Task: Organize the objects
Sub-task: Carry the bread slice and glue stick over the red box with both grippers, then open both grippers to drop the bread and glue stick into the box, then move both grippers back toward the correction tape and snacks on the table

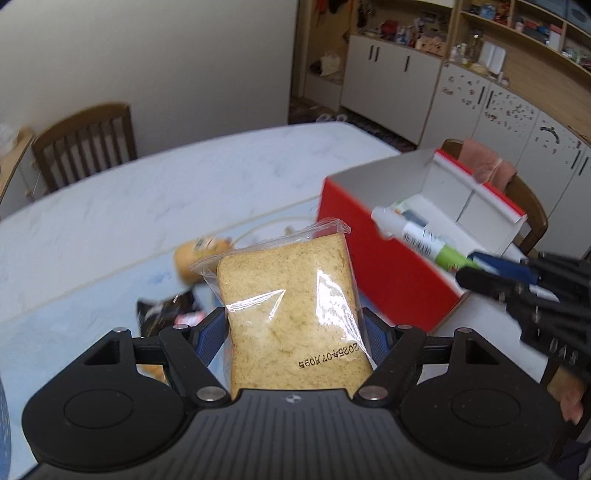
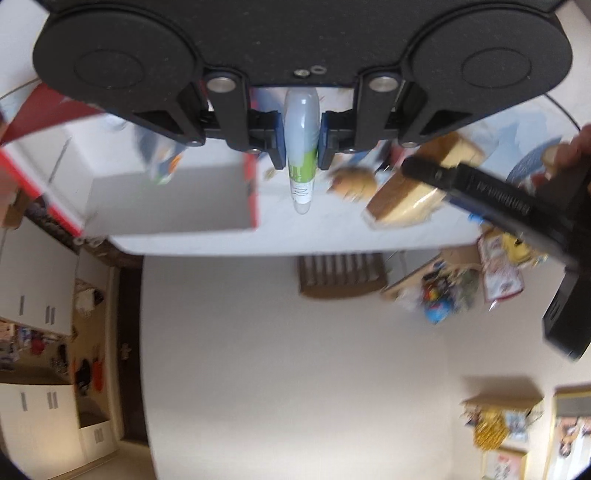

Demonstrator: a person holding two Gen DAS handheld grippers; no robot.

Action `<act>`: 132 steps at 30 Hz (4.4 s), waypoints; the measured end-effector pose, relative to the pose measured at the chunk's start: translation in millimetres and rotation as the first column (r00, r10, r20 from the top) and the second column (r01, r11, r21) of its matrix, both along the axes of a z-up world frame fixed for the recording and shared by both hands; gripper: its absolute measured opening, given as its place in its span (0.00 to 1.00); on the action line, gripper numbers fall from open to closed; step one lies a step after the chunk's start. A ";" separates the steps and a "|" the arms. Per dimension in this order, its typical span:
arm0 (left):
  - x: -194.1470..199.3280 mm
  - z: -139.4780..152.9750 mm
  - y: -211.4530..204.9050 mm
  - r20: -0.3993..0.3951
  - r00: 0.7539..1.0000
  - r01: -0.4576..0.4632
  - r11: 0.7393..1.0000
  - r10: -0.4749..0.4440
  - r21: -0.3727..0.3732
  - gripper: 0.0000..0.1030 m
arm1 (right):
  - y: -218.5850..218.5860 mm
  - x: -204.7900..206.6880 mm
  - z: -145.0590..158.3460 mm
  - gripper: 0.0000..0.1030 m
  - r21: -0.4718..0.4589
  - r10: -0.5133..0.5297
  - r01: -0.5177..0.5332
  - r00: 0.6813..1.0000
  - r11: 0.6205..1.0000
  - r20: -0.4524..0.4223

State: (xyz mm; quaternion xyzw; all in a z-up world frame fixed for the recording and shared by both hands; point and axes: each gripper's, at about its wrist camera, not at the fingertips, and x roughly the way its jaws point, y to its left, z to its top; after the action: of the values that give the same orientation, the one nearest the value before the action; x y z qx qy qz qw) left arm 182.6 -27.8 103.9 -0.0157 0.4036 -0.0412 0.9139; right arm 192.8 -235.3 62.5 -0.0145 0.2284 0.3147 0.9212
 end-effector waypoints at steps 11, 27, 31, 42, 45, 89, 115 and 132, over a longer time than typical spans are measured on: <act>68.2 15.9 -87.4 0.034 0.989 0.143 0.987 -0.146 0.069 0.73 | -63.7 64.4 1.0 0.17 -0.009 -0.204 0.204 0.979 0.979 -0.027; 173.5 -37.1 -174.9 -0.083 0.979 0.193 0.979 -0.187 0.072 0.66 | -87.1 133.0 -38.6 0.16 -0.150 -0.326 0.315 0.944 0.937 -0.053; 183.5 -47.1 -180.4 -0.105 0.975 0.202 0.976 -0.194 0.081 0.66 | -92.3 137.9 -38.7 0.16 -0.139 -0.317 0.305 0.946 0.942 -0.071; 204.0 -72.5 -173.9 -0.161 0.976 0.163 0.982 -0.147 0.093 0.66 | -107.2 166.7 -44.5 0.19 -0.128 -0.381 0.364 0.913 0.922 -0.149; 205.3 -75.8 -169.8 -0.163 0.977 0.153 0.984 -0.137 0.091 0.66 | -111.0 169.8 -48.2 0.23 -0.147 -0.399 0.379 0.906 0.914 -0.144; 27.5 15.1 -71.8 0.003 0.983 0.184 0.982 -0.184 0.036 0.73 | -38.3 27.5 13.4 0.73 -0.169 -0.193 0.190 0.981 0.967 0.000; -32.9 -41.8 128.5 -0.084 0.987 -0.136 0.991 0.137 0.016 0.90 | 125.3 5.7 -11.9 0.84 -0.232 0.002 -0.030 0.993 0.972 -0.121; -1.4 -103.2 167.3 -0.200 0.916 -0.349 0.937 0.347 0.026 0.90 | 175.6 28.8 -61.5 0.84 -0.293 -0.033 -0.037 0.972 0.955 -0.231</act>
State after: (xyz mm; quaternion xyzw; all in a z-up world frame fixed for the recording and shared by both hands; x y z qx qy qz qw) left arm 181.1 139.5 0.6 -0.0957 0.4848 0.1217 0.8608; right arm 221.6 -59.6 1.0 -0.1149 0.3796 0.2777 0.8750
